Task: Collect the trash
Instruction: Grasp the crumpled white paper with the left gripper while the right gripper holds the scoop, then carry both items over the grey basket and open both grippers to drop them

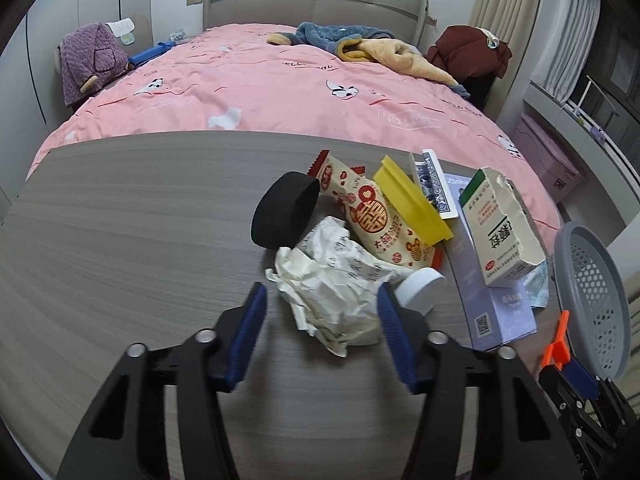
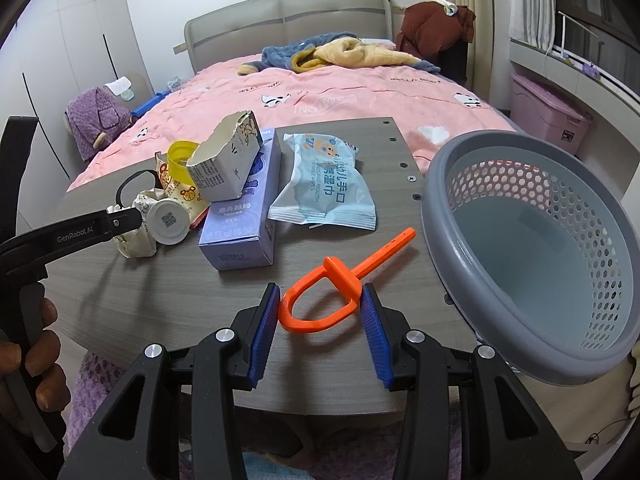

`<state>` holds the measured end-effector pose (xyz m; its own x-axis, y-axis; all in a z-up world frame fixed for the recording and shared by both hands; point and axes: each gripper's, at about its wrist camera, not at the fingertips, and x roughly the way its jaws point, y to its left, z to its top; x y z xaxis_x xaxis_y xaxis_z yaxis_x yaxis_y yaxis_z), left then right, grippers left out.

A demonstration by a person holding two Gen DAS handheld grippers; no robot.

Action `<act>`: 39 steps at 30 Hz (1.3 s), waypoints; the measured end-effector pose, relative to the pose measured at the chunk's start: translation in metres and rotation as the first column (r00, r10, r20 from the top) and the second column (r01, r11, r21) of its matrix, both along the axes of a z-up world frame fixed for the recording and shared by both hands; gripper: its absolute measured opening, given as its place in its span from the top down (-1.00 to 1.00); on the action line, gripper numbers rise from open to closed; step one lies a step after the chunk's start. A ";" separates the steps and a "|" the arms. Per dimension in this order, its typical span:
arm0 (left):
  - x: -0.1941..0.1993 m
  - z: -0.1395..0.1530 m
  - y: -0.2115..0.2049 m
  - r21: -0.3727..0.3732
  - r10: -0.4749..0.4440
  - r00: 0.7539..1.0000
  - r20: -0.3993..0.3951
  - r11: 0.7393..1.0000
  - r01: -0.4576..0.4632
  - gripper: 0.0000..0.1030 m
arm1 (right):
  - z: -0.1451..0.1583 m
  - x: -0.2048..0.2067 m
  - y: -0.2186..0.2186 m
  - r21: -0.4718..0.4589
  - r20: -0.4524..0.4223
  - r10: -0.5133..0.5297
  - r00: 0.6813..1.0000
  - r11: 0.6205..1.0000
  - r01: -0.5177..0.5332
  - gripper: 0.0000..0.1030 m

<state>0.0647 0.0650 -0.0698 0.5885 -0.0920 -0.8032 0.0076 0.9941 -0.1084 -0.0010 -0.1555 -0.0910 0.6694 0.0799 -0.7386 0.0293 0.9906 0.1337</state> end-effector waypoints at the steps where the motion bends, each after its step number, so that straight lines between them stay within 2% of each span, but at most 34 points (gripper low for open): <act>1: -0.001 0.001 -0.001 0.000 -0.003 1.000 0.002 1.000 0.003 0.17 | 0.001 0.000 0.000 0.000 0.001 0.000 1.000 1.000 0.000 0.21; 2: -0.002 0.002 -0.001 0.003 -0.004 1.000 0.004 1.000 0.004 0.21 | 0.002 0.000 0.000 -0.001 0.002 0.000 1.000 1.000 0.000 0.21; 4: -0.003 0.003 -0.001 0.003 -0.007 1.000 0.003 1.000 0.007 0.46 | 0.003 -0.001 0.001 0.000 0.006 -0.001 1.000 1.000 0.001 0.21; 9: -0.009 0.006 0.003 -0.006 -0.006 1.000 0.008 1.000 0.006 0.62 | 0.007 -0.002 0.001 -0.001 0.013 -0.003 1.000 1.000 0.003 0.21; 17: -0.024 0.026 0.013 -0.013 0.020 0.998 0.061 1.000 -0.019 0.62 | 0.012 -0.007 0.000 -0.005 0.030 -0.007 1.000 1.000 0.007 0.21; 25: -0.038 0.062 0.012 -0.013 0.013 0.989 0.147 1.000 -0.011 0.62 | 0.023 -0.012 -0.004 -0.010 0.053 -0.014 0.998 1.000 0.015 0.21; 33: -0.045 0.088 -0.033 -0.024 -0.102 0.970 0.219 0.994 0.109 0.62 | 0.042 -0.017 -0.028 -0.020 0.094 -0.063 0.994 0.998 0.065 0.21; 39: -0.043 0.087 -0.095 -0.019 -0.250 0.944 0.217 0.965 0.260 0.62 | 0.057 -0.018 -0.062 -0.025 0.124 -0.134 0.983 0.990 0.138 0.21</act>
